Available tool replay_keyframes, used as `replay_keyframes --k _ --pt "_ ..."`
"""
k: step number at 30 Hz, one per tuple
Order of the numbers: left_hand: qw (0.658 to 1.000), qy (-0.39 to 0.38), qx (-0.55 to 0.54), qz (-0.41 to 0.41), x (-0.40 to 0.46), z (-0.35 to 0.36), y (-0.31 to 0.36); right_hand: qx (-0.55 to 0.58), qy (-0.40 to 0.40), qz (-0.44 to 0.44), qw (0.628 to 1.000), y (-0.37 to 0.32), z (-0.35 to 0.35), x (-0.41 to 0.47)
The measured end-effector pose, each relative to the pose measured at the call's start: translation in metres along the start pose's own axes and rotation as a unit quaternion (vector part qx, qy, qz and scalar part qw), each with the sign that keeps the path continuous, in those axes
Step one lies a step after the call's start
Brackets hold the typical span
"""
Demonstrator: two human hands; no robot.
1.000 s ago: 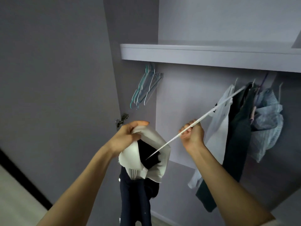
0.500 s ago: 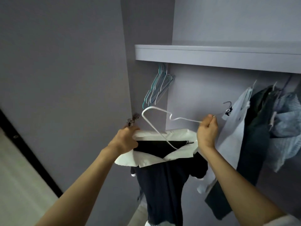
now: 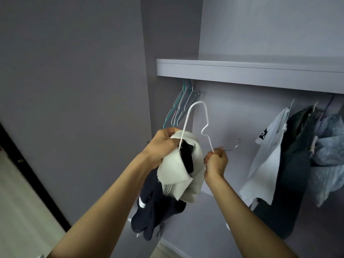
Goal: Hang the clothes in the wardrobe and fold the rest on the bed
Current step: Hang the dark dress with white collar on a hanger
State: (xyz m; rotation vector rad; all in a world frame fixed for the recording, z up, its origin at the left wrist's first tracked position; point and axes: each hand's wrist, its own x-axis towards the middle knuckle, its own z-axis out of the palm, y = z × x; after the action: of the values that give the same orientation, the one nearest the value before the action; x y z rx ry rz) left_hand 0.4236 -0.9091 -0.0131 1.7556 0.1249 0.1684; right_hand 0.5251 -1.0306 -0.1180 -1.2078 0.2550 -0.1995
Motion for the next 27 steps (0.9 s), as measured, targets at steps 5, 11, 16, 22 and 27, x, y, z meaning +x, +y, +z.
replay_keyframes --k 5,11,16,22,27 --pt "1.000 0.020 -0.016 0.006 -0.010 -0.023 0.003 -0.121 -0.018 -0.086 0.989 0.018 -0.003 -0.007" --pt "0.947 0.126 0.293 0.038 -0.021 -0.058 -0.032 -0.222 0.004 -0.274 0.936 -0.005 -0.016 0.001" --pt "0.884 0.121 0.450 -0.029 -0.019 -0.066 -0.069 -0.251 0.013 -0.377 0.891 -0.024 -0.009 0.002" --pt "0.978 0.106 0.170 -0.062 -0.014 -0.048 -0.052 -0.196 0.086 -0.262 0.941 -0.019 -0.023 0.018" --pt "0.999 0.019 -0.028 -0.008 -0.013 -0.016 -0.012 -0.073 0.071 -0.008 0.995 0.003 -0.021 0.017"
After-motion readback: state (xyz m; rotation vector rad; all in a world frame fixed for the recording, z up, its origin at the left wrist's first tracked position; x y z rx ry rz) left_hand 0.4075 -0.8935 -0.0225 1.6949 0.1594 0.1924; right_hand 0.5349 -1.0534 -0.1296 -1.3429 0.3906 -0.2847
